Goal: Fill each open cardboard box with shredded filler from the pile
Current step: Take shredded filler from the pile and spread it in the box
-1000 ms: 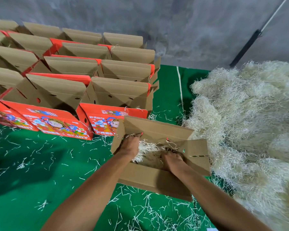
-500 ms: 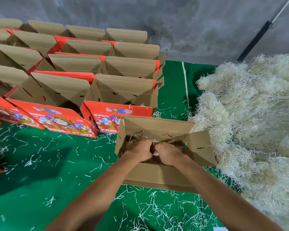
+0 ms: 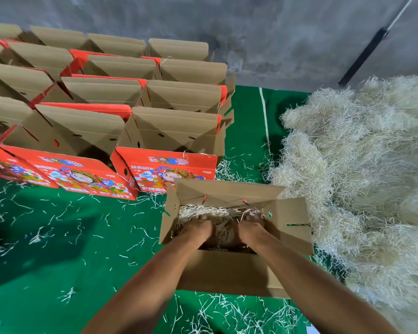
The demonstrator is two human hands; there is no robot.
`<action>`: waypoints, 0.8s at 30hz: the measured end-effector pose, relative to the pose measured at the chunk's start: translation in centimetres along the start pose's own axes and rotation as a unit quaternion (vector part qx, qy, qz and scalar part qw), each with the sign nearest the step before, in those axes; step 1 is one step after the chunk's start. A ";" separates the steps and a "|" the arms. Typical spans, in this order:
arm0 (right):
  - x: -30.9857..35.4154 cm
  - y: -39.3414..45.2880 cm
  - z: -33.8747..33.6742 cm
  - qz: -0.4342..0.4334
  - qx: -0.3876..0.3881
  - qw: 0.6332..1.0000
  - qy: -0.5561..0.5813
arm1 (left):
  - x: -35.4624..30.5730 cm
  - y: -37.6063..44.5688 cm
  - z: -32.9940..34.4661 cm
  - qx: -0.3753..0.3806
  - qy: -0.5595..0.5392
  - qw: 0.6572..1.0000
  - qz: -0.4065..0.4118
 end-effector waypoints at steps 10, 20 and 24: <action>0.6 -3.1 -3.6 0.001 -0.176 0.984 0.016 | -1.5 -1.7 -2.0 -0.184 0.049 0.982 0.007; -0.1 -2.5 -0.1 0.031 0.065 0.988 0.135 | 0.0 -1.0 -0.5 0.013 0.057 0.997 -0.041; 0.1 -2.4 -0.6 0.009 0.100 0.982 0.159 | 0.3 -0.9 -1.3 0.024 0.008 0.999 -0.030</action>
Point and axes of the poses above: each hand's wrist, its own y-axis towards the middle knuckle, its own z-axis out of the palm, x = y × z, the point moved 3 cm from there along y, towards the middle knuckle, and after that the axes turned 11 degrees about z, right-handed, at the moved point
